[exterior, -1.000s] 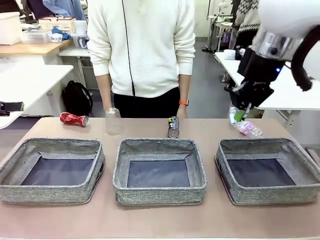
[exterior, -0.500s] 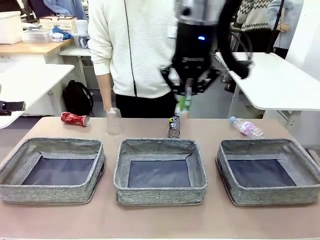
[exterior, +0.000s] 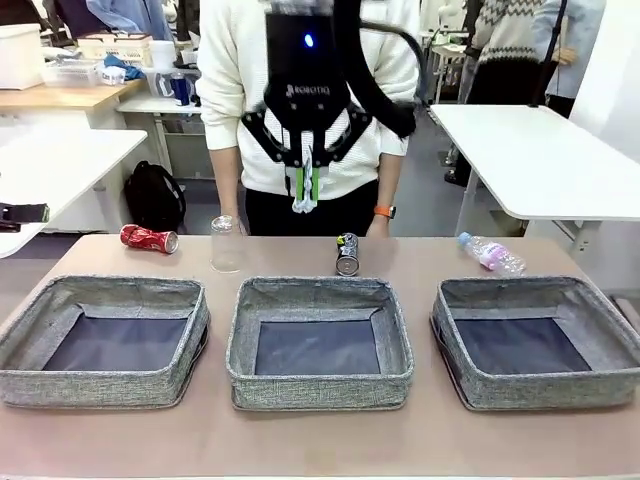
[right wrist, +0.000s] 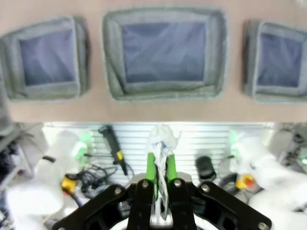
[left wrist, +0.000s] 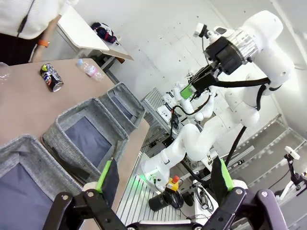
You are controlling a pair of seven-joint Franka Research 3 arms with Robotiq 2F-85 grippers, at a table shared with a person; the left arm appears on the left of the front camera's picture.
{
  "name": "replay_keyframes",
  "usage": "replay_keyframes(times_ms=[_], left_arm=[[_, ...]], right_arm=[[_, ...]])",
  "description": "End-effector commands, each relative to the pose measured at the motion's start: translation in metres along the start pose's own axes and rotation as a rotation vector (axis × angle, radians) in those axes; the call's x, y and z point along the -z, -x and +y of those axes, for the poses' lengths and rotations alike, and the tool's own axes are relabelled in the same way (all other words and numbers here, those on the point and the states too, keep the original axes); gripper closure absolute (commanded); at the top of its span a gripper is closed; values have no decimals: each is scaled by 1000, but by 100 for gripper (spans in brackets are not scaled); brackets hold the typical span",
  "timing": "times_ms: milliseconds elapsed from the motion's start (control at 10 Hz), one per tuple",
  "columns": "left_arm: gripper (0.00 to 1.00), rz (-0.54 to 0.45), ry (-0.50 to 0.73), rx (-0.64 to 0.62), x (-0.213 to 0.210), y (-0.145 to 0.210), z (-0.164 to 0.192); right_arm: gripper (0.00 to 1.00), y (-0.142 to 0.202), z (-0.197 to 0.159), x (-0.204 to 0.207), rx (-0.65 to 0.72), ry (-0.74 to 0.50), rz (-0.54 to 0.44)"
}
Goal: Sort the waste into the appropriate baskets.
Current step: Pick up the waste item pointed out by the person.
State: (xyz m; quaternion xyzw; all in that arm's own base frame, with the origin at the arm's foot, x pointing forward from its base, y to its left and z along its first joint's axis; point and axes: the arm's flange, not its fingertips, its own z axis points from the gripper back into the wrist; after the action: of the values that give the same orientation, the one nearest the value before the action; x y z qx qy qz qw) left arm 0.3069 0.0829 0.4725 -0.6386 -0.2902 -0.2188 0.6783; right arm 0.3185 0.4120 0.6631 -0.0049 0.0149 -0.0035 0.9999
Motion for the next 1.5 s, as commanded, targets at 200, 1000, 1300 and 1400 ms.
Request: replay_keyframes(times_ms=[200,1000,1300,1400], left_arm=[[0,-16,17,24,2,-2,-1],[0,-16,17,24,2,-2,-1],[0,-16,17,24,2,-2,-1],[0,-16,17,24,2,-2,-1]], right_arm=[[92,4,4,-67,46,61,-61],[92,5,-25,-102,35,-16,-75],[92,5,-25,-102,35,-16,-75],[92,5,-25,-102,35,-16,-75]])
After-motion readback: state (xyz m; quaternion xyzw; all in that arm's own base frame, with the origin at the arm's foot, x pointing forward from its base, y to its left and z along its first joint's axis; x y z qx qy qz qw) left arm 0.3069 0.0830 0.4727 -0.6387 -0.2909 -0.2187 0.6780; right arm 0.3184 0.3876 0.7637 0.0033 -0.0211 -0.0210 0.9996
